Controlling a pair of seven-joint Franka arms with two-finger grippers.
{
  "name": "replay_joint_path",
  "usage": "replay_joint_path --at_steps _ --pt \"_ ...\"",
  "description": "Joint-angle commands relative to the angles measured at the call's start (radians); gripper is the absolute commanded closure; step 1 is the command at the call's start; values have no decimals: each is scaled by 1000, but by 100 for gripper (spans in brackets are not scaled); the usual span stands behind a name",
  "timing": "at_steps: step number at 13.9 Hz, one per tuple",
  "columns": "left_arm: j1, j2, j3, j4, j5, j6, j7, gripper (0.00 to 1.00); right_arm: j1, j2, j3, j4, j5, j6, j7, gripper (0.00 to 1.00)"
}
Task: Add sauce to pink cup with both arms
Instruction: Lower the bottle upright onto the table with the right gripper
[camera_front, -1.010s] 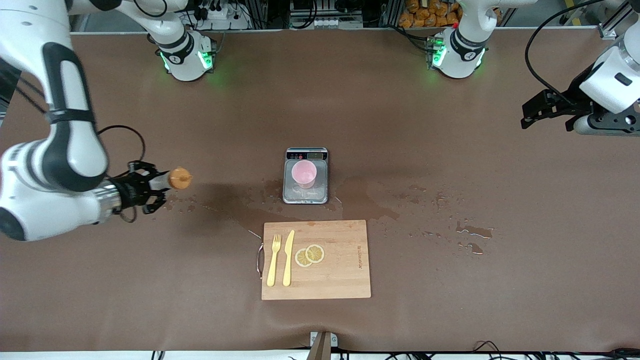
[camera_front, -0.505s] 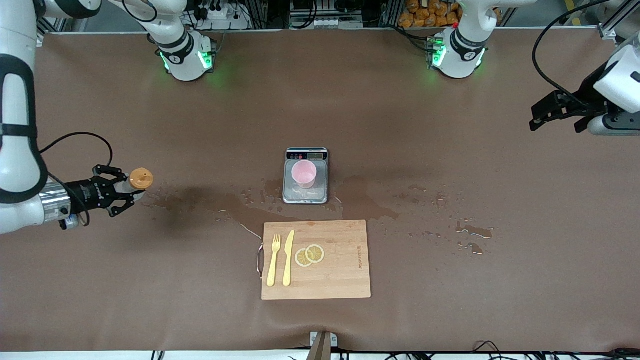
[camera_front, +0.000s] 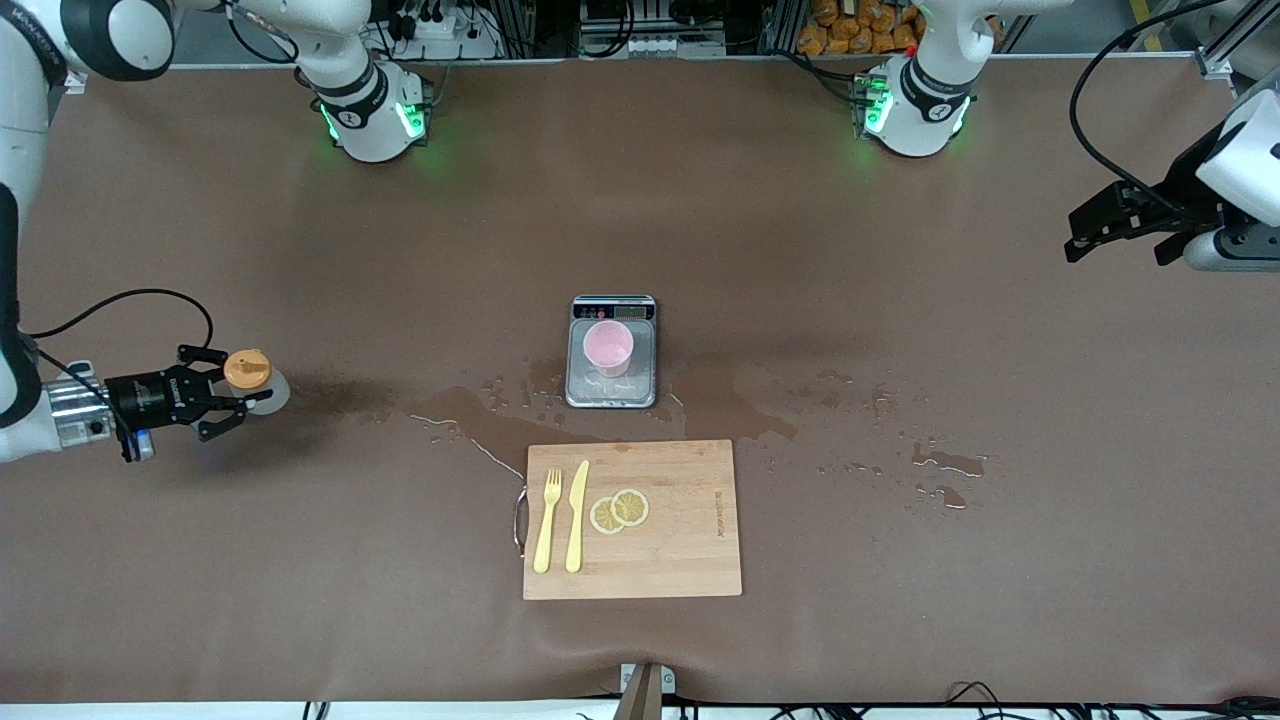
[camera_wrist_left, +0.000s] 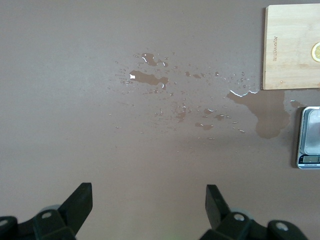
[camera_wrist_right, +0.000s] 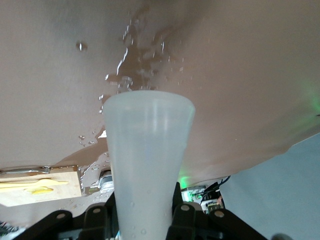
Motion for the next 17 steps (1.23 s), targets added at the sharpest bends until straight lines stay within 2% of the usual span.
replay_joint_path --at_steps 1,6,17 --pt "-2 4 -10 20 17 -15 4 0 -46 51 19 8 35 -11 -82 71" --pt "0 -2 -10 23 17 -15 15 0 -109 144 21 8 110 -26 -175 70" --pt "1 -2 -8 23 18 -12 13 0 -139 189 19 8 124 -58 -248 61"
